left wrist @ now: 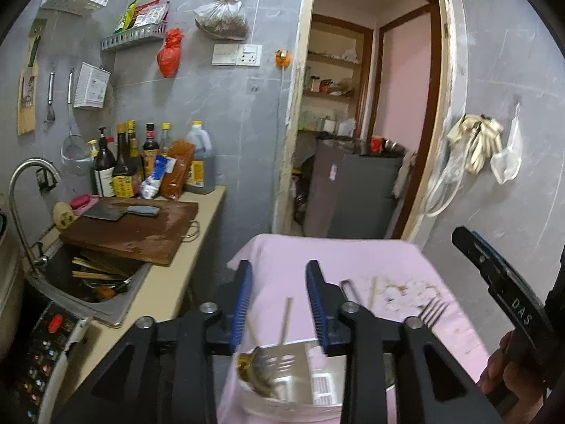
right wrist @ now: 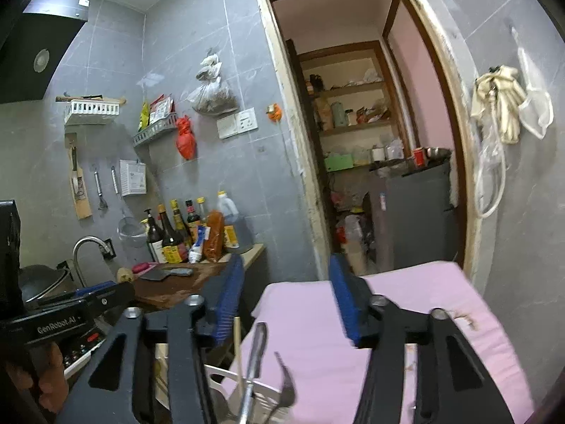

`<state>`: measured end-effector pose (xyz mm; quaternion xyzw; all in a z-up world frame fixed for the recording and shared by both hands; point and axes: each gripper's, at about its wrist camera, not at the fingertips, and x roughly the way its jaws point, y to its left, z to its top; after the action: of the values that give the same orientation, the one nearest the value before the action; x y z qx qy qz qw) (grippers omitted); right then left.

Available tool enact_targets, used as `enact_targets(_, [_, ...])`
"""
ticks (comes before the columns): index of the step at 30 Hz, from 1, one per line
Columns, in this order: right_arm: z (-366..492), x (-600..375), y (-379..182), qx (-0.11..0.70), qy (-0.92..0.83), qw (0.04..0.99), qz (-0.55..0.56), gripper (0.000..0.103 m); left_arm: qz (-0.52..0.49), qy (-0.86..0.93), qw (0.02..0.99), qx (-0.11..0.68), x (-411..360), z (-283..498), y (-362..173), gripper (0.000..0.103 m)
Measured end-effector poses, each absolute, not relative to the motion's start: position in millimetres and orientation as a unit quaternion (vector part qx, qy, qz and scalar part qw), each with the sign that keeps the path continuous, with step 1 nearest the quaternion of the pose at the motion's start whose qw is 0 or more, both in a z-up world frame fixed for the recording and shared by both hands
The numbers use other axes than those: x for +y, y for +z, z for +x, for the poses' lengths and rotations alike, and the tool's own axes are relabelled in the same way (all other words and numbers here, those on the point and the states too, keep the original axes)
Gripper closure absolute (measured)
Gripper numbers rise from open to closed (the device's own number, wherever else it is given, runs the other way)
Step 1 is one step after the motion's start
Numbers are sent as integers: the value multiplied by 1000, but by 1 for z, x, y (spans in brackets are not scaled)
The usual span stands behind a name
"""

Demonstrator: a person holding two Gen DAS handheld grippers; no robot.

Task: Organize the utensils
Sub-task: 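Carry both utensils over the white basket and open both tools, then move both tools back to the last utensils on the cloth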

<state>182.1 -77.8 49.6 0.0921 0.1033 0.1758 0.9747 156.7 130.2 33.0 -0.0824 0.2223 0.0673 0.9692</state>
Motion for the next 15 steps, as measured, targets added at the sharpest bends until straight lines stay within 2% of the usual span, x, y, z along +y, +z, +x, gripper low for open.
enact_targets(1, [178,-83,53,99,170,976,90,44,-86,63,970,219,127,156,35,56])
enact_targets(3, [172,-93,58,95,159,979,85,37,-93,55,973,205,119,153,40,47])
enact_targets(8, [158,-120,70,84,129,985,74,19,-96,35,975,199,97,154,46,36])
enact_targets(10, [153,-131,74,81,118,987,70,15,-98,30,976,194,88,153,47,27])
enact_targets(15, [147,-158,77,81,93,990,65,9,-104,17,977,187,67,153,48,17])
